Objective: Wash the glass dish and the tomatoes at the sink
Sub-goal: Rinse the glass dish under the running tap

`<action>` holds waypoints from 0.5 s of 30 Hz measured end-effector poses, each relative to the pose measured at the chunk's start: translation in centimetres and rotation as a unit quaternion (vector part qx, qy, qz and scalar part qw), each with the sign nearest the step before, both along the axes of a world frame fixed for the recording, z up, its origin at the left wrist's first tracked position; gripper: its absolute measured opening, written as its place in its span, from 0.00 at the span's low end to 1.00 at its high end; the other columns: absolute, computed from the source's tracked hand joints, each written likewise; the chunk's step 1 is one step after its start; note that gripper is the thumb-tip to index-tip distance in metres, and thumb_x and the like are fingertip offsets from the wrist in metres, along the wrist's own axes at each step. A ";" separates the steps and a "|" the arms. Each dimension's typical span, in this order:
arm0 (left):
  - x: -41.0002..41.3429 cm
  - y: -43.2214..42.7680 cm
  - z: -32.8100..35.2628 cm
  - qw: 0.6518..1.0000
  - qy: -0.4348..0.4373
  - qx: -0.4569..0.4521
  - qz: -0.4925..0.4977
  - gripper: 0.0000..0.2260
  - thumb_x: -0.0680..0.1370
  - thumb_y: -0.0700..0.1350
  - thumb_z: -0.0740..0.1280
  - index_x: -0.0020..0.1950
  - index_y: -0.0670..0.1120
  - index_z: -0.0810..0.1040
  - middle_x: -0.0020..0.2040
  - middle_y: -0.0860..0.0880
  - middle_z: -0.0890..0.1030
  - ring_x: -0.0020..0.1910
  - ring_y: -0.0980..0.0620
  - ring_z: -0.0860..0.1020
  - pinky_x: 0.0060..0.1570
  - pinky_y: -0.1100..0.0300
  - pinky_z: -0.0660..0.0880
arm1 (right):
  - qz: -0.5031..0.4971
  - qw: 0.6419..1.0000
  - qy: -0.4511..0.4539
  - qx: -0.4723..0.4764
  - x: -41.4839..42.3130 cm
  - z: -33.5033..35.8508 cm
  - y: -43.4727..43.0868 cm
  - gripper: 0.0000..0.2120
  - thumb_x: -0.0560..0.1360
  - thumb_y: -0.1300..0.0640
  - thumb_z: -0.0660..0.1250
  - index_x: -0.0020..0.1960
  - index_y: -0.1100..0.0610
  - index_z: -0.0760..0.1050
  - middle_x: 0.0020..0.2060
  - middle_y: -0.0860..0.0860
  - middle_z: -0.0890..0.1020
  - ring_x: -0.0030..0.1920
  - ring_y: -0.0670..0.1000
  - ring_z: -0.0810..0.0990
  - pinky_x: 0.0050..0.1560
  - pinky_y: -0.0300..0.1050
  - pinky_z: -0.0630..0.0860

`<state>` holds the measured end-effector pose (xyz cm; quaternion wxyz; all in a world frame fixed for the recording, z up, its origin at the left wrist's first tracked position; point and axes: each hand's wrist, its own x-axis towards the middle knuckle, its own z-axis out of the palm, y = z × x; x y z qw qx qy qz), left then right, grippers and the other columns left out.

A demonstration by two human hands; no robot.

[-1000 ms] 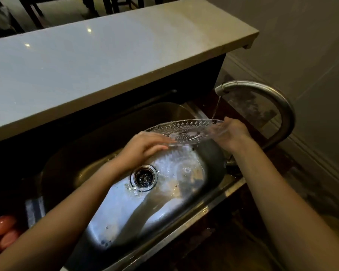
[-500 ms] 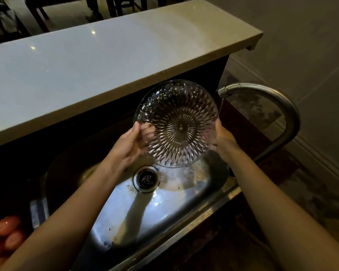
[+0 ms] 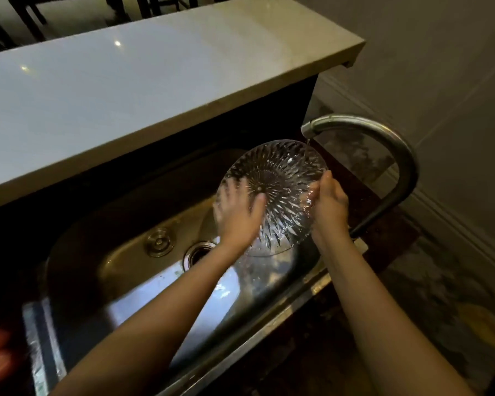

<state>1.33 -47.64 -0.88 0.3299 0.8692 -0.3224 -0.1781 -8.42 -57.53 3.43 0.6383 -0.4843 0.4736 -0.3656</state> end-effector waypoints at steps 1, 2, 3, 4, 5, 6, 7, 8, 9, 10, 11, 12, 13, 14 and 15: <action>-1.2 -0.9 0.5 0.997 -0.032 -0.022 -0.066 0.26 0.80 0.58 0.47 0.77 0.53 0.48 0.78 0.50 0.46 0.77 0.51 0.43 0.74 0.46 0.40 | -0.007 1.000 0.004 -0.002 0.1 0.3 0.0 0.16 0.80 0.48 0.55 0.39 0.52 0.72 0.31 0.49 0.77 0.30 0.46 0.76 0.30 0.39 0.72; -2.3 -1.9 1.2 0.991 -0.051 -0.044 -0.119 0.25 0.81 0.57 0.46 0.77 0.53 0.47 0.78 0.50 0.46 0.76 0.53 0.42 0.74 0.46 0.39 | -0.010 1.000 0.008 0.000 0.2 0.4 0.1 0.15 0.80 0.47 0.54 0.41 0.52 0.73 0.34 0.50 0.79 0.34 0.47 0.78 0.32 0.40 0.74; -2.9 -2.9 2.0 0.984 -0.055 -0.063 -0.154 0.25 0.81 0.56 0.45 0.77 0.53 0.47 0.78 0.51 0.46 0.76 0.54 0.42 0.73 0.46 0.38 | -0.007 1.000 0.014 0.005 0.2 0.5 0.3 0.15 0.80 0.47 0.54 0.44 0.53 0.74 0.38 0.51 0.80 0.39 0.49 0.80 0.34 0.40 0.75; -3.0 -4.1 2.9 0.981 -0.053 -0.074 -0.172 0.24 0.81 0.55 0.45 0.77 0.52 0.48 0.78 0.51 0.47 0.76 0.55 0.42 0.73 0.47 0.37 | -0.004 1.000 0.020 0.011 0.2 0.5 0.5 0.16 0.80 0.46 0.53 0.49 0.54 0.75 0.43 0.52 0.81 0.44 0.50 0.81 0.38 0.42 0.76; -2.7 -5.4 3.8 0.979 -0.053 -0.075 -0.181 0.24 0.81 0.54 0.46 0.77 0.52 0.49 0.78 0.50 0.47 0.76 0.55 0.42 0.72 0.47 0.36 | -0.004 1.000 0.021 0.018 0.2 0.6 0.7 0.18 0.80 0.46 0.53 0.55 0.55 0.75 0.49 0.53 0.81 0.50 0.51 0.80 0.44 0.44 0.78; -2.1 -6.5 4.5 0.978 -0.060 -0.067 -0.191 0.23 0.82 0.53 0.47 0.77 0.51 0.51 0.78 0.50 0.48 0.77 0.55 0.43 0.72 0.48 0.36 | -0.007 1.000 0.012 0.021 0.1 0.7 0.9 0.19 0.81 0.46 0.53 0.61 0.56 0.74 0.53 0.54 0.80 0.52 0.51 0.79 0.48 0.45 0.78; -1.4 -7.5 5.1 0.975 -0.073 -0.055 -0.203 0.23 0.82 0.53 0.48 0.76 0.50 0.53 0.78 0.50 0.50 0.77 0.54 0.45 0.73 0.48 0.36 | -0.009 1.000 0.006 0.019 0.1 0.8 0.9 0.19 0.81 0.47 0.53 0.63 0.56 0.73 0.53 0.54 0.80 0.51 0.50 0.79 0.46 0.42 0.78; -0.6 -8.5 5.6 0.972 -0.085 -0.042 -0.215 0.22 0.82 0.52 0.48 0.76 0.49 0.56 0.78 0.50 0.53 0.77 0.54 0.47 0.73 0.49 0.38 | -0.010 1.000 0.010 0.013 0.1 0.8 0.9 0.19 0.81 0.47 0.53 0.61 0.57 0.74 0.48 0.52 0.81 0.44 0.47 0.79 0.39 0.36 0.76; 0.4 -9.2 6.0 0.970 -0.094 -0.033 -0.223 0.22 0.82 0.52 0.49 0.75 0.49 0.59 0.77 0.50 0.57 0.76 0.54 0.51 0.74 0.50 0.41 | -0.012 1.000 0.019 0.011 0.0 0.9 1.0 0.18 0.81 0.47 0.53 0.54 0.58 0.76 0.39 0.49 0.81 0.35 0.43 0.77 0.29 0.32 0.73; 1.4 -9.7 6.2 0.969 -0.096 -0.031 -0.225 0.21 0.82 0.52 0.49 0.74 0.48 0.62 0.75 0.49 0.62 0.75 0.53 0.56 0.74 0.51 0.46 | -0.014 1.000 0.024 0.012 -0.1 1.1 1.0 0.18 0.81 0.47 0.54 0.45 0.57 0.76 0.30 0.46 0.79 0.27 0.41 0.74 0.23 0.31 0.69; 2.4 -9.9 6.1 0.970 -0.093 -0.033 -0.220 0.20 0.82 0.53 0.50 0.72 0.48 0.66 0.73 0.49 0.67 0.73 0.52 0.61 0.73 0.52 0.53 | -0.015 0.999 0.022 0.018 -0.2 1.3 1.1 0.19 0.80 0.47 0.54 0.40 0.56 0.74 0.22 0.45 0.76 0.21 0.40 0.71 0.20 0.32 0.67; 3.6 -9.9 5.9 0.974 -0.084 -0.037 -0.209 0.20 0.82 0.54 0.51 0.69 0.49 0.70 0.70 0.49 0.71 0.71 0.51 0.66 0.69 0.53 0.59 | -0.012 1.000 0.013 0.025 -0.3 1.5 1.1 0.19 0.80 0.47 0.54 0.37 0.56 0.72 0.18 0.45 0.74 0.18 0.40 0.69 0.19 0.34 0.65; 4.8 -9.5 5.5 0.979 -0.066 -0.039 -0.192 0.20 0.81 0.56 0.51 0.68 0.50 0.71 0.69 0.50 0.73 0.69 0.50 0.69 0.66 0.54 0.63 | -0.006 0.999 0.000 0.033 -0.5 1.7 1.2 0.19 0.80 0.47 0.54 0.37 0.56 0.72 0.16 0.45 0.73 0.17 0.40 0.68 0.19 0.34 0.65; 6.0 -8.9 4.9 0.983 -0.041 -0.039 -0.174 0.21 0.81 0.57 0.51 0.68 0.51 0.71 0.69 0.50 0.73 0.68 0.50 0.69 0.65 0.54 0.64 | -0.001 0.999 -0.009 0.036 -0.7 1.8 1.0 0.19 0.80 0.47 0.54 0.37 0.56 0.72 0.16 0.45 0.72 0.17 0.40 0.68 0.19 0.34 0.64; 7.0 -8.1 4.1 0.986 -0.018 -0.034 -0.162 0.22 0.81 0.58 0.50 0.70 0.51 0.69 0.70 0.49 0.71 0.69 0.49 0.68 0.65 0.53 0.63 | 0.001 0.999 -0.017 0.037 -0.9 2.0 0.9 0.18 0.80 0.48 0.54 0.37 0.56 0.72 0.16 0.45 0.72 0.17 0.40 0.68 0.19 0.33 0.64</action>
